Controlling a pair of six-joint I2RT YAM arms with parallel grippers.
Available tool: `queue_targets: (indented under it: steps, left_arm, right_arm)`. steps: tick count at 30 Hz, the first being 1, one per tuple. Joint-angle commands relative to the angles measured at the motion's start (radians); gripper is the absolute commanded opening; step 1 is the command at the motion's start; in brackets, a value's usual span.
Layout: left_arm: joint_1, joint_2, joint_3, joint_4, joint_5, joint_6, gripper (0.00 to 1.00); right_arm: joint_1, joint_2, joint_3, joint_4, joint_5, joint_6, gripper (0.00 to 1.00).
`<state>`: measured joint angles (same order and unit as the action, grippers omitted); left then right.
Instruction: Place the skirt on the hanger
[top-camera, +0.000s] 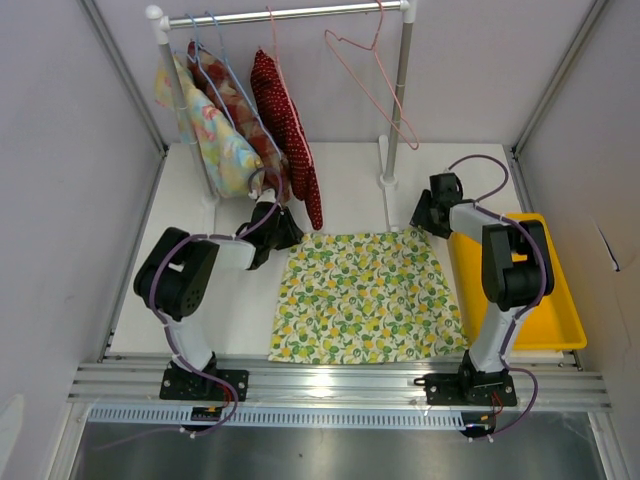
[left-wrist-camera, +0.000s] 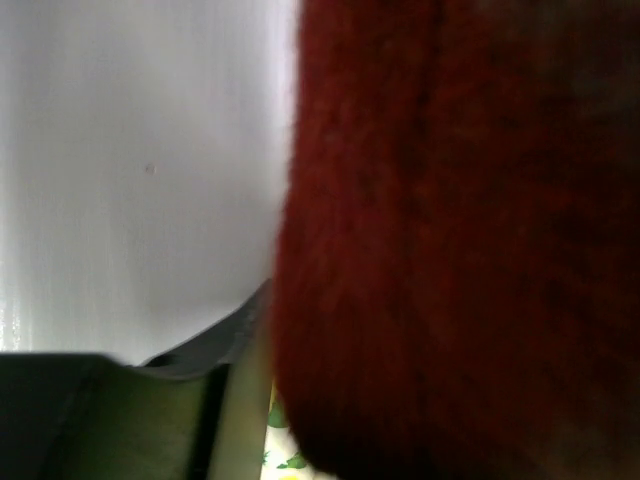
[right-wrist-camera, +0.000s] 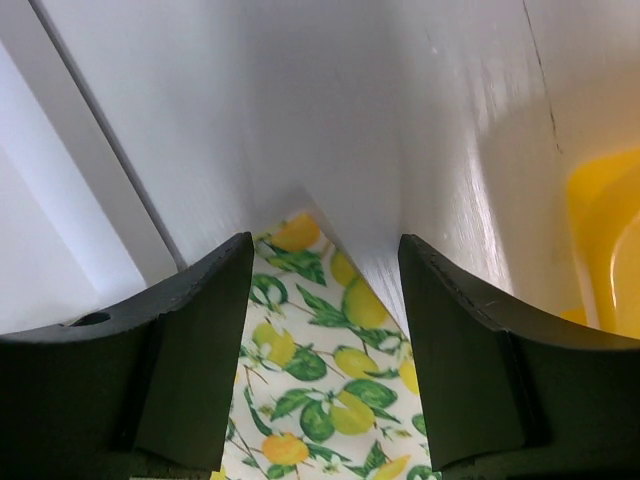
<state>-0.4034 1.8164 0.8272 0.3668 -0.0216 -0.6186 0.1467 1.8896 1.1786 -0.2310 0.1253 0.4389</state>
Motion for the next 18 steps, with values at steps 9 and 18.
queue_targets:
  steps: [9, 18]
  left_arm:
    - [0.005, 0.011, -0.003, -0.034, 0.014, 0.022, 0.05]
    - [0.000, -0.069, -0.062, -0.009, 0.045, 0.022, 0.00]
  right_arm:
    - [0.014, 0.046, -0.019, 0.009, -0.004, 0.007, 0.30]
    - [0.014, -0.066, -0.097, -0.017, 0.020, 0.030, 0.02]
